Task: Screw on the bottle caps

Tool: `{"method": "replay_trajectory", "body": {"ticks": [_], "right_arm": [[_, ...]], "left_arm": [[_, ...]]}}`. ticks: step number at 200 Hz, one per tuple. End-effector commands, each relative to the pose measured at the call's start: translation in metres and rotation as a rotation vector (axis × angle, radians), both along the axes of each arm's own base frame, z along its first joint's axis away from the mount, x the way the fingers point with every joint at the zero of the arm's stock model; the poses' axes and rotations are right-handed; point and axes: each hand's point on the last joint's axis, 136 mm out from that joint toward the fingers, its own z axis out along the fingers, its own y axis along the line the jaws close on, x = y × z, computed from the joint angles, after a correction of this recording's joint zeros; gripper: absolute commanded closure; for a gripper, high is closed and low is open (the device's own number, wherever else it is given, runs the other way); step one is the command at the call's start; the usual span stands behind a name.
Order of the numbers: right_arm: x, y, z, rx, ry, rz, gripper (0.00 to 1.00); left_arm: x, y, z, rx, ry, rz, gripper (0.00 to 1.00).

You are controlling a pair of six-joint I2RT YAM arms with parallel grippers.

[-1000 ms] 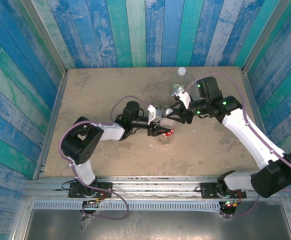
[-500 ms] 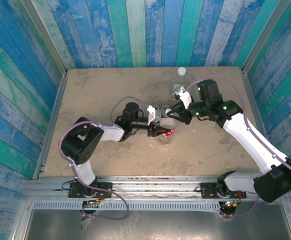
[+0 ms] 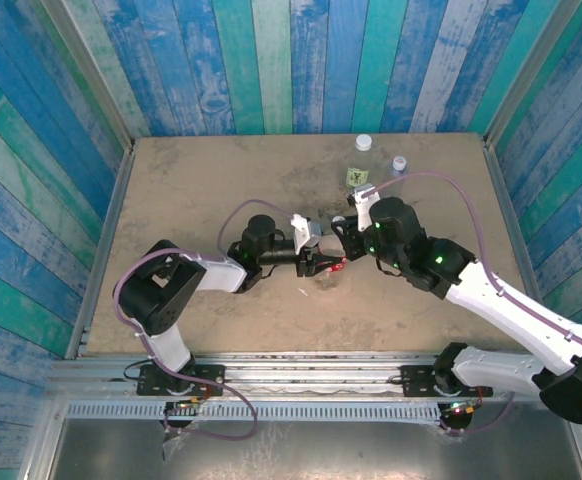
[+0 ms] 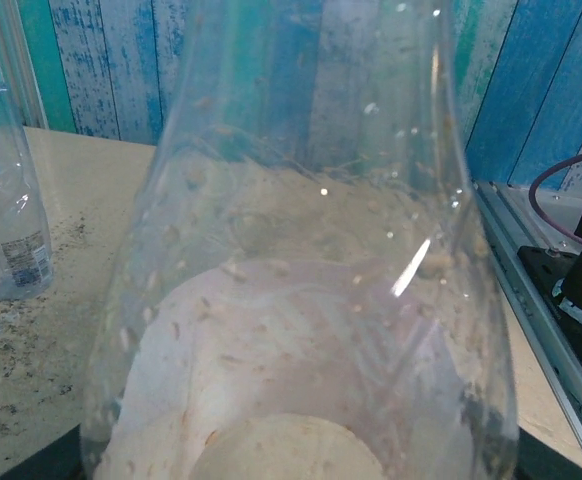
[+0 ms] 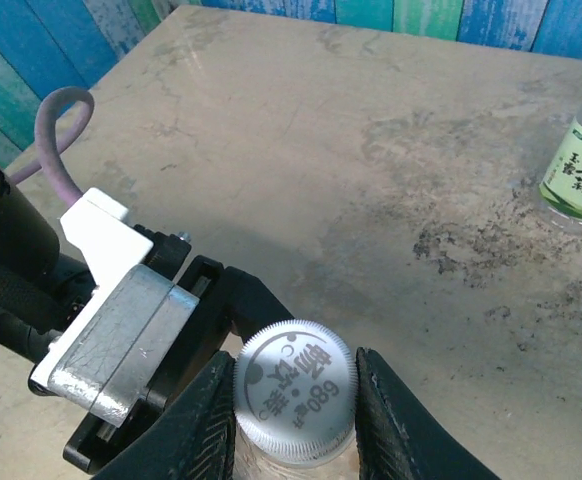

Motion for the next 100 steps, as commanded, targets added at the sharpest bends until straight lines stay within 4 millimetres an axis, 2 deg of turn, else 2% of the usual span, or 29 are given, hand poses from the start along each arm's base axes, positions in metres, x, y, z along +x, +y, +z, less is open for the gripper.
{"method": "replay_trajectory", "body": {"ticks": [1, 29, 53, 68, 100], "right_arm": [[-0.001, -0.019, -0.005, -0.106, -0.021, -0.018, 0.61], [-0.007, -0.020, 0.020, -0.046, -0.069, 0.148, 0.41], [-0.006, -0.032, 0.033, 0.020, -0.094, 0.278, 0.35], [-0.018, -0.028, 0.034, 0.034, -0.076, 0.419, 0.32], [-0.053, -0.023, 0.021, -0.128, 0.034, 0.695, 0.30]], "left_arm": [[0.009, 0.017, -0.029, 0.080, 0.120, 0.092, 0.41], [0.000, 0.015, -0.030, 0.081, 0.121, 0.036, 0.41], [-0.007, 0.015, -0.032, 0.091, 0.112, -0.006, 0.41], [-0.008, 0.015, -0.033, 0.110, 0.102, -0.013, 0.41], [-0.010, 0.019, -0.024, 0.146, 0.034, -0.019, 0.42]]}}
